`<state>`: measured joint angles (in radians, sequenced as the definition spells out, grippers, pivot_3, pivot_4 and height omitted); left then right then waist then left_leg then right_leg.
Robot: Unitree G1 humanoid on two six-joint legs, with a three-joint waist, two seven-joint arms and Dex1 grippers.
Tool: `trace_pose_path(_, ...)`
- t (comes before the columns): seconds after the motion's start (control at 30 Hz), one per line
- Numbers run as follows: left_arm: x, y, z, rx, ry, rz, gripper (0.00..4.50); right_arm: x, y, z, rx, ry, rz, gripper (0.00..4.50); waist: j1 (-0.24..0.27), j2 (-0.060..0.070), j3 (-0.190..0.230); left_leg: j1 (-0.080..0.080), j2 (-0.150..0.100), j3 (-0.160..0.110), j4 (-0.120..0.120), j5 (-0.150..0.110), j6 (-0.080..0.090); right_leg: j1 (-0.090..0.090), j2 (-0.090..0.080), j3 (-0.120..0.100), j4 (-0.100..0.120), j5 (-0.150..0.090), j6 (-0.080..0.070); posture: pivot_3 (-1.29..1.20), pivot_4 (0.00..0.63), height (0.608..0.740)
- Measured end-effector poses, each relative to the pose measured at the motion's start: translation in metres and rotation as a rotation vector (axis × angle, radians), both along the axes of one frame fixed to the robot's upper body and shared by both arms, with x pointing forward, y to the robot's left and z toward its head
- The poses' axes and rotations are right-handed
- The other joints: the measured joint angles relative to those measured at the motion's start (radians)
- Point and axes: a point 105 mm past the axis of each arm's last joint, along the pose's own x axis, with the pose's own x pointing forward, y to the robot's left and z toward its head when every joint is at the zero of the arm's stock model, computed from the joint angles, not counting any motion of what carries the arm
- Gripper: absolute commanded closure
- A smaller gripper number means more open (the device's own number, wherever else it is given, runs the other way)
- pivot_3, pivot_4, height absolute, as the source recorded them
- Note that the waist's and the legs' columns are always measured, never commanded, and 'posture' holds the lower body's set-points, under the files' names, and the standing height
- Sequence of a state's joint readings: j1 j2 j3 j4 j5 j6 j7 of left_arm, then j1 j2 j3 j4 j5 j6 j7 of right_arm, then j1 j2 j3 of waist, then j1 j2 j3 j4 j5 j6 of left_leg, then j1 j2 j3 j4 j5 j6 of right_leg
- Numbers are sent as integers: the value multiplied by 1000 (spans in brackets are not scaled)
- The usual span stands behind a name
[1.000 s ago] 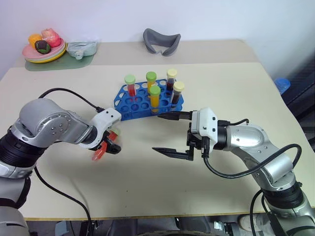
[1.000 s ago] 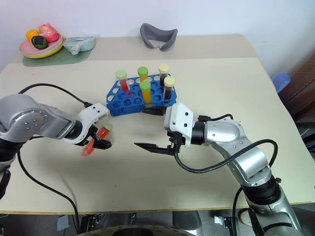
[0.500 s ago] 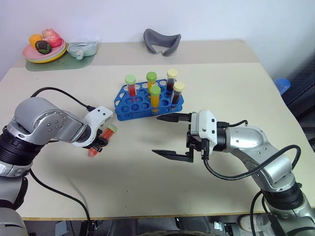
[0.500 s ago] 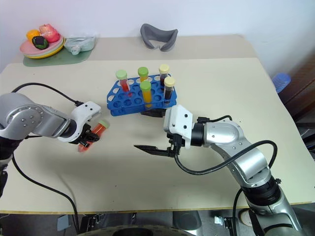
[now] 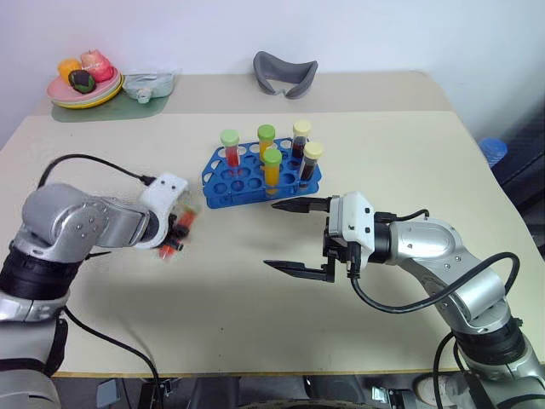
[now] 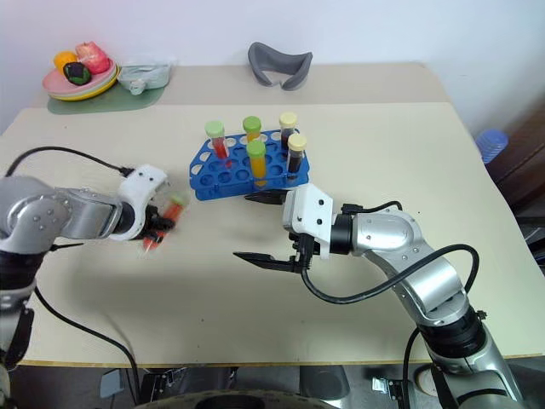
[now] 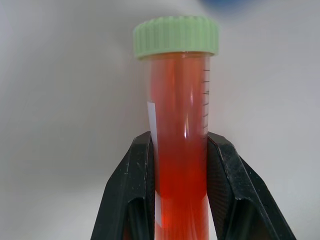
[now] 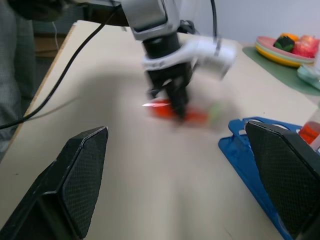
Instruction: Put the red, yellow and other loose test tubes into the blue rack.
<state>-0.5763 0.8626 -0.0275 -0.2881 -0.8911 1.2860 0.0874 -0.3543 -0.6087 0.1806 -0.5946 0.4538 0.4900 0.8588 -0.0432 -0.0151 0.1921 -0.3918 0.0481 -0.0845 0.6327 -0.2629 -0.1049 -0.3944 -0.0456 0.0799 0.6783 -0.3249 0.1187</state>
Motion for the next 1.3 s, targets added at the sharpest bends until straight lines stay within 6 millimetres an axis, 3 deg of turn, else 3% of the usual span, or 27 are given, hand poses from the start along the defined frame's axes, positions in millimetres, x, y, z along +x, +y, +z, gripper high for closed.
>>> trace_pose_path(0.1, 10, 8, 51, -102, -378, 52, 3736, 12, -14, -17, -3, 101, -127, 0, 5, 0, 0, -1, 0, 1, -2, 3, -5, 0, -1, 0, -5, 0, 0, 0, 150, 740)
trace_pose_path(0.2, 6, 0, 72, -186, -629, 12, 3736, 22, -28, -34, 30, 208, -259, 0, 8, 0, 0, -2, 0, 2, -3, 3, -5, 2, -1, 0, -9, 0, 0, 0, 150, 740)
trace_pose_path(0.4, 3, -53, 54, -343, -813, -169, 3736, 26, -36, -43, 122, 284, -359, 0, 22, 0, -1, -1, 0, 2, -2, -1, 1, 3, -1, 0, -10, 1, 1, 0, 150, 740)
trace_pose_path(0.63, 0, -103, 23, -332, -857, -380, 3736, 29, -42, -46, 141, 296, -415, 0, 23, 0, -1, -1, 0, 2, -2, -2, 3, 3, -1, 0, -10, 1, 1, 0, 150, 740)
trace_pose_path(0.83, 16, -109, -1, -307, -868, -372, 3736, 30, -48, -50, 145, 308, -457, 0, 25, 0, -1, -1, 0, 2, -1, -2, 3, 3, -1, 0, -10, 1, 1, 0, 150, 740)
trace_pose_path(1.3, 27, -108, -5, -395, -901, -308, 3736, 30, -47, -49, 159, 312, -459, 0, 25, 0, -1, -1, 0, 2, -1, -2, 3, 4, -1, 0, -10, 1, 1, 0, 150, 740)
